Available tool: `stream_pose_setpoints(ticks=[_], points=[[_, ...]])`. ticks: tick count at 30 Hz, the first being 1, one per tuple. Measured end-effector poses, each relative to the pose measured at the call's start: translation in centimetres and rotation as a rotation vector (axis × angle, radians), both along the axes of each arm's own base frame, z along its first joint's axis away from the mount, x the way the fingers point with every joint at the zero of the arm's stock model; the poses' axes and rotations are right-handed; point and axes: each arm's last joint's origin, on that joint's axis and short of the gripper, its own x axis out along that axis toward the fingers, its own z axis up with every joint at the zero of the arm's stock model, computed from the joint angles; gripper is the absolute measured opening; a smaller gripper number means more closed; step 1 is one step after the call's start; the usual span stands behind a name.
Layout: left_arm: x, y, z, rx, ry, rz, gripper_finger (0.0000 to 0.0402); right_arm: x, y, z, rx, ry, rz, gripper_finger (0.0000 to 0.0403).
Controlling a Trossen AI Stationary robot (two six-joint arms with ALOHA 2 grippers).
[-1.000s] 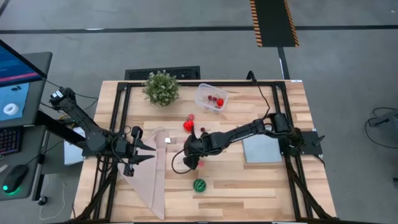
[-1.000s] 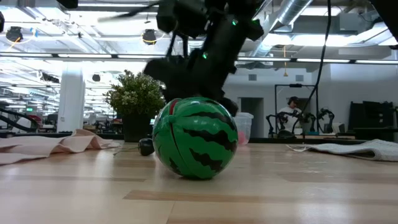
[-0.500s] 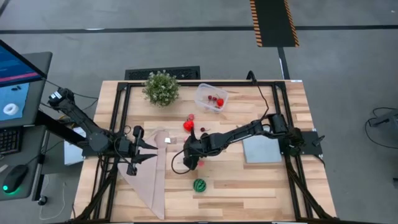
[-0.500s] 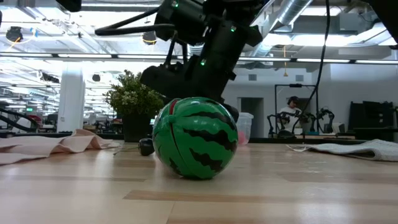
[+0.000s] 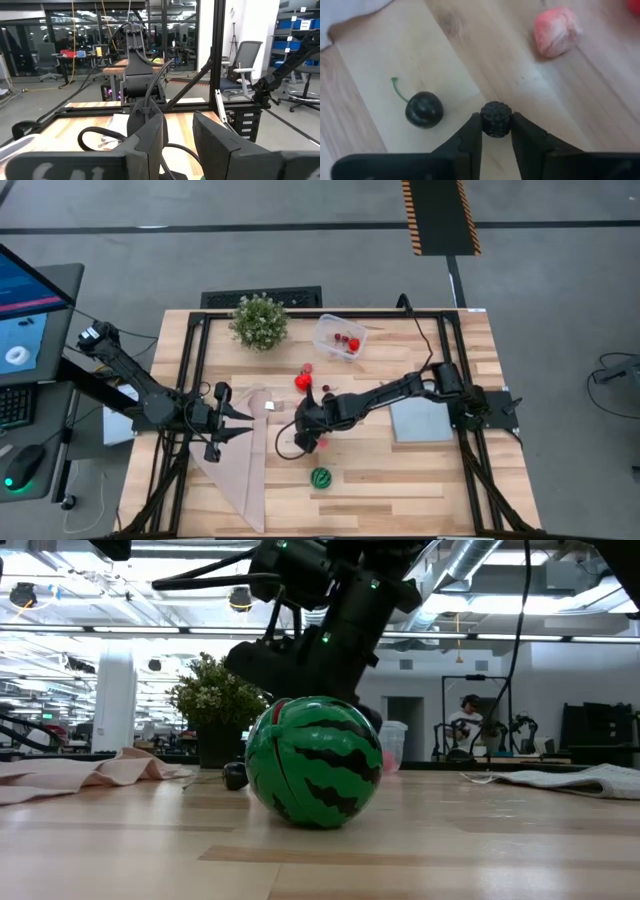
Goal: Pick and placing Produce into tupperware
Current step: Put the blackberry into the transparent bin
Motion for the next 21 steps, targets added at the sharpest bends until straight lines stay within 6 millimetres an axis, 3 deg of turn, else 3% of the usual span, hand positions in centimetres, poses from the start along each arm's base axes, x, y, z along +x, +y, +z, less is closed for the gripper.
stream_pose_setpoints(ticks=[3, 9, 13, 21], points=[[0.0, 0.0, 0.0, 0.000, 0.000, 0.000, 0.0097, -0.1, -0.3, 0.7, -0.014, -0.008, -0.010, 0.0122], [0.0, 0.0, 0.0, 0.001, 0.001, 0.000, 0.0097, -0.2, -1.1, 2.0, -0.053, -0.029, -0.009, 0.0095], [0.0, 0.0, 0.0, 0.001, 0.001, -0.002, 0.0097, -0.7, -2.2, 3.6, -0.079, -0.030, -0.030, 0.0098], [0.0, 0.0, 0.0, 0.003, 0.002, -0.005, 0.0097, -3.0, -5.9, 8.1, -0.207, 0.003, -0.144, 0.0104]])
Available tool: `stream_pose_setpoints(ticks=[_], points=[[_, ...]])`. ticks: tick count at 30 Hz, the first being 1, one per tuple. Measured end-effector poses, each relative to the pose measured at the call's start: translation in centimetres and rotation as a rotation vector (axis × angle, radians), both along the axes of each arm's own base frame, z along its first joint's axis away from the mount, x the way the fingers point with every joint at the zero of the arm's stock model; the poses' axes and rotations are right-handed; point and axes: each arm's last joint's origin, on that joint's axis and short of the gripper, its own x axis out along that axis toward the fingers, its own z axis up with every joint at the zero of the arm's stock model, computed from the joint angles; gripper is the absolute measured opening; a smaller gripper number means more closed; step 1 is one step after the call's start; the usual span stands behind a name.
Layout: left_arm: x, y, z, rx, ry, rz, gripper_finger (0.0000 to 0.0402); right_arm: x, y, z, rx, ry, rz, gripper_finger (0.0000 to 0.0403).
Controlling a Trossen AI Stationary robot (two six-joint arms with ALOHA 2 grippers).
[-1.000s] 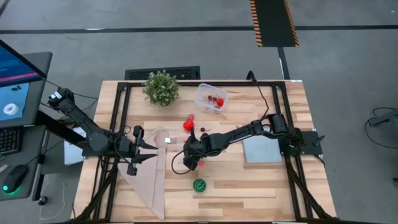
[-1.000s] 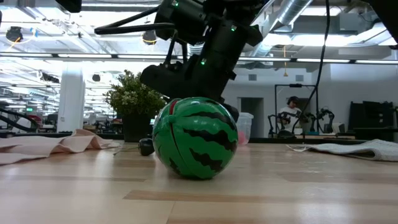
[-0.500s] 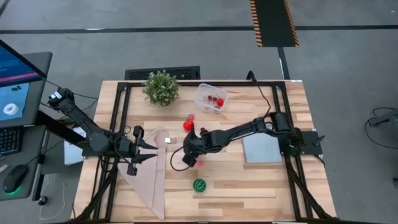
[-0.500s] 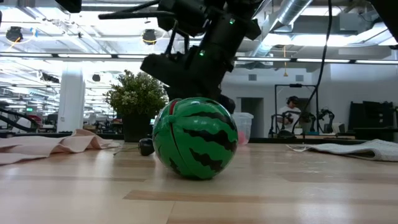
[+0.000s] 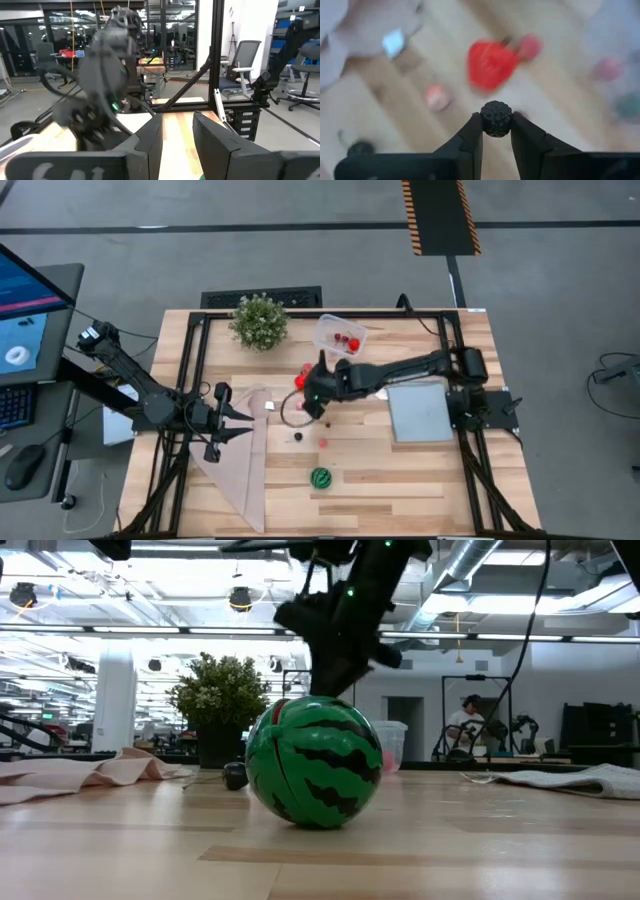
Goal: Pick and placing Produce into tupperware
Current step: Put the blackberry into the transparent bin, then put the black cherry into the transparent bin
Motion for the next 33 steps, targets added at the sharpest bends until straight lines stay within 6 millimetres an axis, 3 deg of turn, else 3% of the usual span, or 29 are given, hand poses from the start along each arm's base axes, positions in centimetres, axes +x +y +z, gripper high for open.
stream_pose_setpoints(ticks=[8, 14, 18, 23, 29, 33], points=[[0.0, 0.0, 0.0, -0.005, 0.001, -0.004, 0.0097, -2.5, -6.5, 4.1, -0.001, -0.036, -0.155, 0.0107], [0.0, 0.0, 0.0, -0.011, 0.000, -0.005, 0.0097, -3.8, -12.7, 3.9, 0.103, -0.040, -0.233, 0.0108], [0.0, 0.0, 0.0, -0.015, 0.001, -0.006, 0.0097, -4.4, -15.9, 2.8, 0.110, -0.018, -0.290, 0.0108], [0.0, 0.0, -0.1, -0.010, 0.008, -0.006, 0.0097, -4.7, -17.4, 1.8, 0.163, 0.003, -0.301, 0.0148], [0.0, 0.0, -0.2, -0.003, 0.016, -0.005, 0.0097, -4.1, -17.1, 1.2, 0.159, 0.006, -0.275, 0.0249], [0.0, 0.0, -0.2, -0.004, 0.016, 0.000, 0.0097, -4.1, -16.4, 1.0, 0.187, 0.031, -0.276, 0.0286]])
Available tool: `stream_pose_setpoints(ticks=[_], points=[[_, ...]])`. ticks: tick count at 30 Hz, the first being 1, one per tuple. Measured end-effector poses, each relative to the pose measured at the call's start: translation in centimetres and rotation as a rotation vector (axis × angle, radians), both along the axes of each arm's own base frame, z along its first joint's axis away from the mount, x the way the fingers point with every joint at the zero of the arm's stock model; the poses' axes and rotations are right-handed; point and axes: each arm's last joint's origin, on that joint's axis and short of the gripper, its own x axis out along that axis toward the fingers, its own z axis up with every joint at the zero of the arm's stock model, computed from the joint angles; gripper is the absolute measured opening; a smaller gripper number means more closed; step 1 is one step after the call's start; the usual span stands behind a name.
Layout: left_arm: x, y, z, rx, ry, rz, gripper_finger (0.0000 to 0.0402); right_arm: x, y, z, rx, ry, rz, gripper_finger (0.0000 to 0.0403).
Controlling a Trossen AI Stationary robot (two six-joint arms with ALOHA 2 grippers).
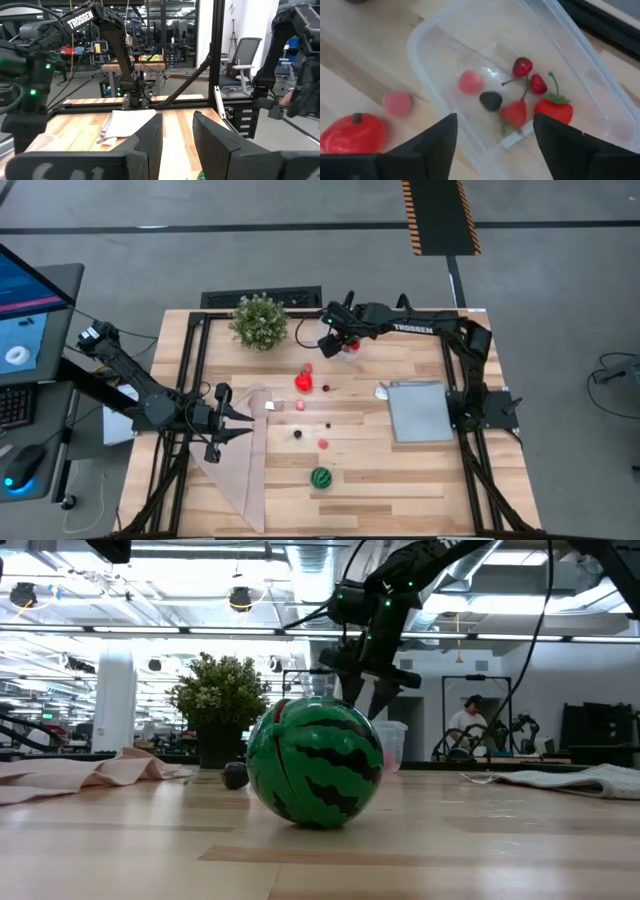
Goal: Pick and placing Produce into tupperware
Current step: Put the black cherry into the transparent bin
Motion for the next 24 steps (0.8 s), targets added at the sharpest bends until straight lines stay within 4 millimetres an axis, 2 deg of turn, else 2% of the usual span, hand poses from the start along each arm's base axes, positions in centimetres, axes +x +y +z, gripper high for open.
stream_pose_setpoints(ticks=[8, 11, 17, 20, 24], points=[[0.0, 0.0, 0.0, -0.022, 0.001, -0.005, 0.0097, 0.5, 3.7, 0.5, 0.044, 0.024, 0.099, 0.0295], [0.0, 0.0, 0.0, -0.031, 0.003, 0.004, 0.0097, 0.4, 4.9, 1.4, 0.043, 0.013, 0.115, 0.0295], [0.1, 0.1, -0.8, -0.065, 0.071, 0.062, 0.0097, 0.0, 8.8, 5.1, -0.047, -0.094, 0.181, 0.0295], [0.3, 0.4, -1.5, -0.114, 0.117, 0.141, 0.0097, -0.8, 11.7, 7.9, -0.143, -0.183, 0.219, 0.0295], [0.8, 0.7, -2.6, -0.139, 0.178, 0.219, 0.0097, -2.1, 16.7, 10.7, -0.255, -0.275, 0.318, 0.0295]])
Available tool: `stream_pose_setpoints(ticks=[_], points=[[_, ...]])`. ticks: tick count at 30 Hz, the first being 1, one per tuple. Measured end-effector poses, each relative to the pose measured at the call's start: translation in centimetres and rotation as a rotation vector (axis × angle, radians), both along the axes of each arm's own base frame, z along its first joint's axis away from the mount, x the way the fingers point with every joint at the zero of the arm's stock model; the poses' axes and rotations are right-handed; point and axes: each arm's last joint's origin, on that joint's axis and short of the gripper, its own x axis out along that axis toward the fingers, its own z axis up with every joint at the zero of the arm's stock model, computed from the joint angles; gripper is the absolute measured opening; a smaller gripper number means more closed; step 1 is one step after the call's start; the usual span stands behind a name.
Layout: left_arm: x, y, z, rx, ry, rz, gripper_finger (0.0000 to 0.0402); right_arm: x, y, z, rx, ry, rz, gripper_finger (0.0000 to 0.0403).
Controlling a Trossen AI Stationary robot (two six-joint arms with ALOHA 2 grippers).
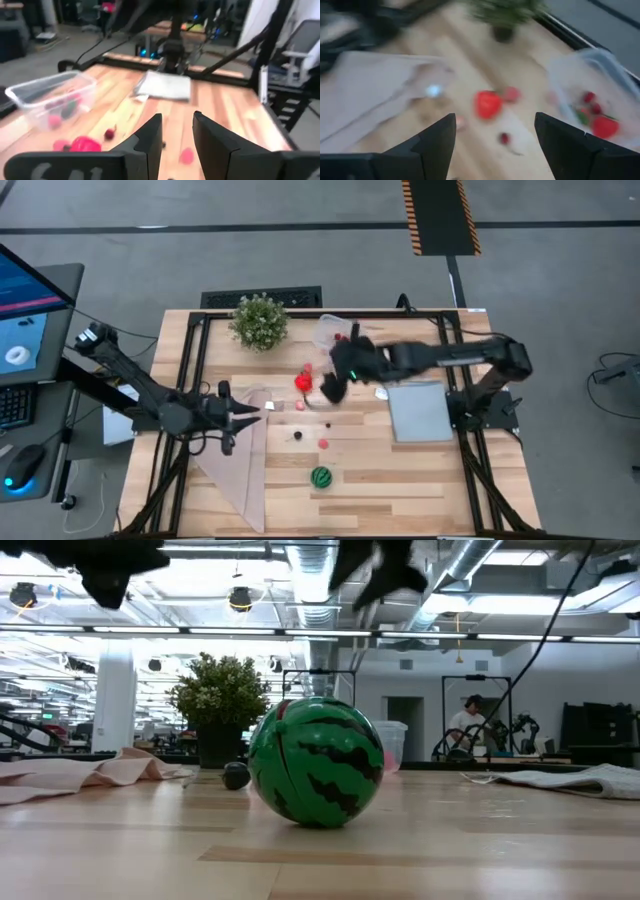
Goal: Pick and placing Produce into tupperware
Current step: Put the black cherry into the transparent bin
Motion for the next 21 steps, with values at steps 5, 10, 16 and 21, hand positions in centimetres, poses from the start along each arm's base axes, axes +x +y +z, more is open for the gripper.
stream_pose_setpoints(ticks=[5, 10, 16, 21], points=[[0.9, 0.1, -1.3, -0.014, 0.063, 0.050, 0.0097, -1.7, 6.7, 0.6, -0.028, -0.126, 0.230, 0.0295], [1.4, 0.1, -1.9, -0.019, 0.098, 0.047, 0.0097, -3.6, 12.5, -2.1, -0.057, -0.230, 0.476, 0.0295], [2.2, -0.2, -3.2, -0.038, 0.177, -0.015, 0.0097, -5.7, 16.9, -5.8, -0.058, -0.404, 0.633, 0.0295], [3.4, -0.1, -5.3, -0.053, 0.250, 0.090, 0.0097, -7.1, 18.3, -7.6, -0.058, -0.485, 0.702, 0.0295]])
